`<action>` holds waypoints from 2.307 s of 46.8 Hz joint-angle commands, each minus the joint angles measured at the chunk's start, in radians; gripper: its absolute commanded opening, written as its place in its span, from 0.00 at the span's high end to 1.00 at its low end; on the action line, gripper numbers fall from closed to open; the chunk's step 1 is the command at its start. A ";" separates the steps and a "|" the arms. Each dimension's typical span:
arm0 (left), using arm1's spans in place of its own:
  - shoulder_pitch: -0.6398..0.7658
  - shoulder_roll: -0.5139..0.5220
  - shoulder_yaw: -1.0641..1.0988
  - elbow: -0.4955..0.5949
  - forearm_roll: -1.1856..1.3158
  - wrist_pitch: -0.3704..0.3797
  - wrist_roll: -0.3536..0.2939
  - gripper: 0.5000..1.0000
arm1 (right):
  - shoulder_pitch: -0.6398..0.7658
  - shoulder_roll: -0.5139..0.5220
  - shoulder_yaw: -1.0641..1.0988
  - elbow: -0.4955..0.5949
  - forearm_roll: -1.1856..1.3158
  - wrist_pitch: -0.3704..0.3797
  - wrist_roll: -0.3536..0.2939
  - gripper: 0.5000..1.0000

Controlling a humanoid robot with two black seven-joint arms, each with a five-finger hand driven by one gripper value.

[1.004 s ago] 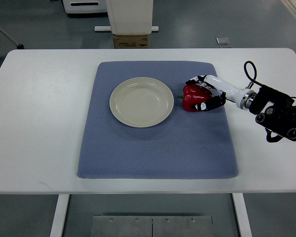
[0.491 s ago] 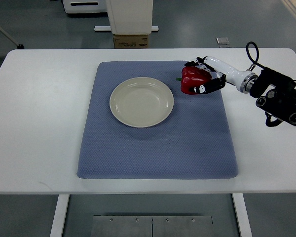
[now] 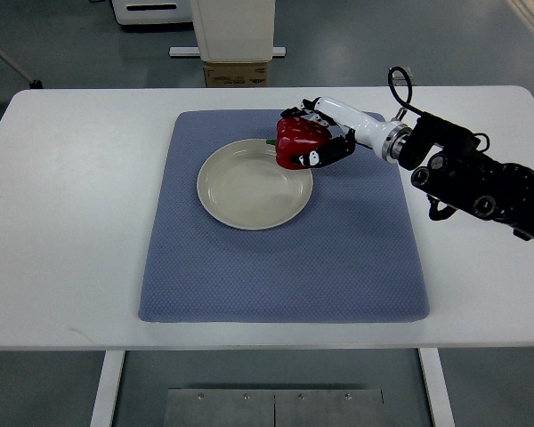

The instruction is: Place red pepper on plate with right hand

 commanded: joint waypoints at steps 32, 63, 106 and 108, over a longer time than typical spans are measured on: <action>-0.001 0.000 0.000 0.000 0.000 0.000 0.000 0.00 | -0.028 0.168 0.035 0.000 0.046 -0.007 0.007 1.00; -0.001 0.000 0.000 0.000 0.000 0.000 0.000 0.00 | -0.092 0.168 0.032 -0.025 0.043 -0.061 0.000 0.57; -0.001 0.000 0.000 0.000 0.000 0.000 0.000 0.00 | -0.084 0.073 0.121 -0.023 0.163 -0.061 0.002 0.00; 0.001 0.000 0.000 0.000 0.000 0.000 0.000 0.00 | -0.083 0.058 0.124 -0.025 0.192 -0.061 0.002 0.00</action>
